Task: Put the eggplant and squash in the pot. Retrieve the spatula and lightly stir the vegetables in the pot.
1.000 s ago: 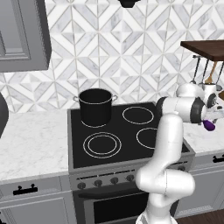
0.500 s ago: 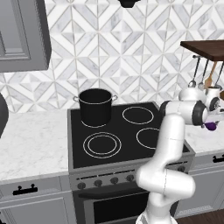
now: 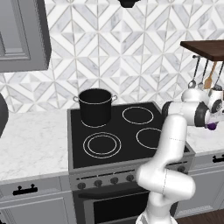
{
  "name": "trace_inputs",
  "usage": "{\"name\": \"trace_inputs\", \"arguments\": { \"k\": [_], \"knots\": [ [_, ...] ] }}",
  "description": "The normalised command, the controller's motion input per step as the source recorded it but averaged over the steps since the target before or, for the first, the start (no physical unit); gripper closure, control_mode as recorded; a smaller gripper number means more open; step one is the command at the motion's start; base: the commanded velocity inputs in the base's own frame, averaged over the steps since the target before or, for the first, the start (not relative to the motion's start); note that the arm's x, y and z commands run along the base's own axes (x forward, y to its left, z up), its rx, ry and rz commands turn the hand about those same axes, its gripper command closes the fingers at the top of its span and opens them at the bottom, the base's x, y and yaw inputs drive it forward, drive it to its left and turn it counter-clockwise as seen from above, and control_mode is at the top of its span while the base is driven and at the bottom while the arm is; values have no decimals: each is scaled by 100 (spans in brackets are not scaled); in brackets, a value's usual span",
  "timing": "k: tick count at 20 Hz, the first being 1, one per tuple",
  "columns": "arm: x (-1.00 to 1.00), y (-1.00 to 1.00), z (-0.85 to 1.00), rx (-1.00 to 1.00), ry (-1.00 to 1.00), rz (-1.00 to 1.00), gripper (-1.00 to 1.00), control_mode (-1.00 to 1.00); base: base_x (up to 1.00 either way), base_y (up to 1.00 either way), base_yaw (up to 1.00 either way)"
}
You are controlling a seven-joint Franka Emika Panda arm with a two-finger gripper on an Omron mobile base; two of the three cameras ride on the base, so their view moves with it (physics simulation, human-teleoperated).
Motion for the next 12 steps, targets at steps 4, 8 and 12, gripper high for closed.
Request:
{"name": "trace_inputs", "arguments": {
  "k": [4, 8, 12],
  "knots": [
    [-10, 68, 54, 0, -28, 7, 100, -100, 0, 0, 0],
    [-1, 100, 72, -5, -20, 3, 100, -100, 0, 0, 0],
    [0, 100, 60, -17, -19, 1, 100, -100, 0, 0, 0]
  ]
}}
